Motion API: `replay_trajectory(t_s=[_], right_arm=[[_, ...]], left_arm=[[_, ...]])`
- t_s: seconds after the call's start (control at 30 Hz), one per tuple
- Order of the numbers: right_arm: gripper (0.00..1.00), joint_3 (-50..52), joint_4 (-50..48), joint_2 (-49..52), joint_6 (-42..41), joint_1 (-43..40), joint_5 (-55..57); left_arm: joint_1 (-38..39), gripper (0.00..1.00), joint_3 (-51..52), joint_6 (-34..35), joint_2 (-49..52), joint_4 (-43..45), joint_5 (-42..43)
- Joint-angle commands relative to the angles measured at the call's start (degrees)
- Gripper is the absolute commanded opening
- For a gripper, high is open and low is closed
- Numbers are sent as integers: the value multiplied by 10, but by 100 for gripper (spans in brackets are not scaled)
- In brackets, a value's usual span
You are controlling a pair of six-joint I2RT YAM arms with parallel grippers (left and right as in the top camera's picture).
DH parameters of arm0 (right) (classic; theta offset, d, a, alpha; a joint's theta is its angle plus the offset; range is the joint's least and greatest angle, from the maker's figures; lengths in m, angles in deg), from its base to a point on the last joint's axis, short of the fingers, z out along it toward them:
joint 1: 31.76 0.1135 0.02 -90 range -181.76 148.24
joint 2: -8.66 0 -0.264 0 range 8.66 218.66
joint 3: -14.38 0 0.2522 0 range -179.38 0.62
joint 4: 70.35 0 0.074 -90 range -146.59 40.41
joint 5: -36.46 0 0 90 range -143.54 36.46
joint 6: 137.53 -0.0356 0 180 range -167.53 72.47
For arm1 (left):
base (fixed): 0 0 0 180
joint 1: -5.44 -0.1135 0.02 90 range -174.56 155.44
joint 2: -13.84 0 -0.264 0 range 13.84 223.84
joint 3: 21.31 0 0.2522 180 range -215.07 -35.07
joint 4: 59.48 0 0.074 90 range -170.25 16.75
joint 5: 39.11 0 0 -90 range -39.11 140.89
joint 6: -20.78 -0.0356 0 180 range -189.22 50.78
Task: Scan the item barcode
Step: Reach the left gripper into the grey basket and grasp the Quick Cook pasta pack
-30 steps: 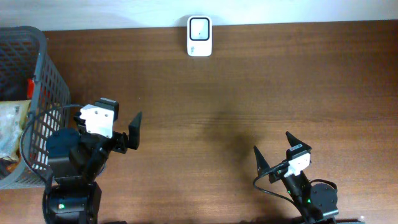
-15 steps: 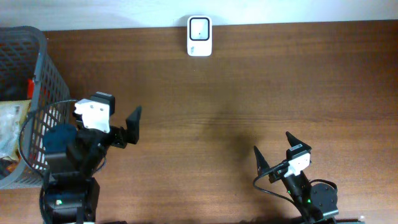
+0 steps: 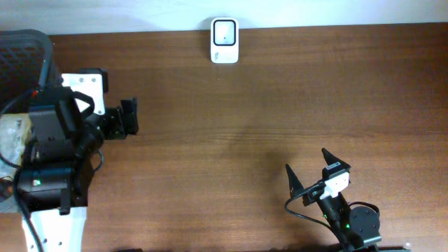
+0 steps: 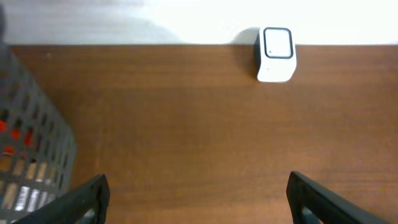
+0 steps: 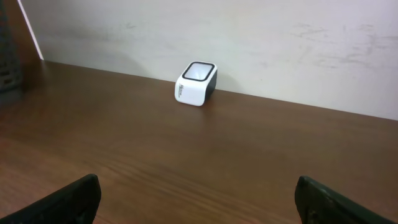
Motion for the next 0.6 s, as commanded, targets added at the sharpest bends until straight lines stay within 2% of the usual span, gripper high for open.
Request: replay_trajectory(t_s=[0.0,0.13,0.23,0.33,0.43,0.57], right_arm=[[99,4,2,-4,-4,3,-1],[99,4,2,-4,-4,3,-1],[99,4,2,-4,-4,3,-1],[99,4,2,-4,-4,3,-1],[99,4,2,-4,-4,3,-1],[99,4,2,-4,-4,3,-1]], left_arm=[[0,91,-70,14,25,-42,-45],[0,97,-153,10,65,-99,-86],[0,98,-155,10,66,-59,-168],[-24,97,-187,10,70,-38,-167],[-132,97,-287,13,106,-62,-150],[-250,96,-313,43,153,-79,-125]])
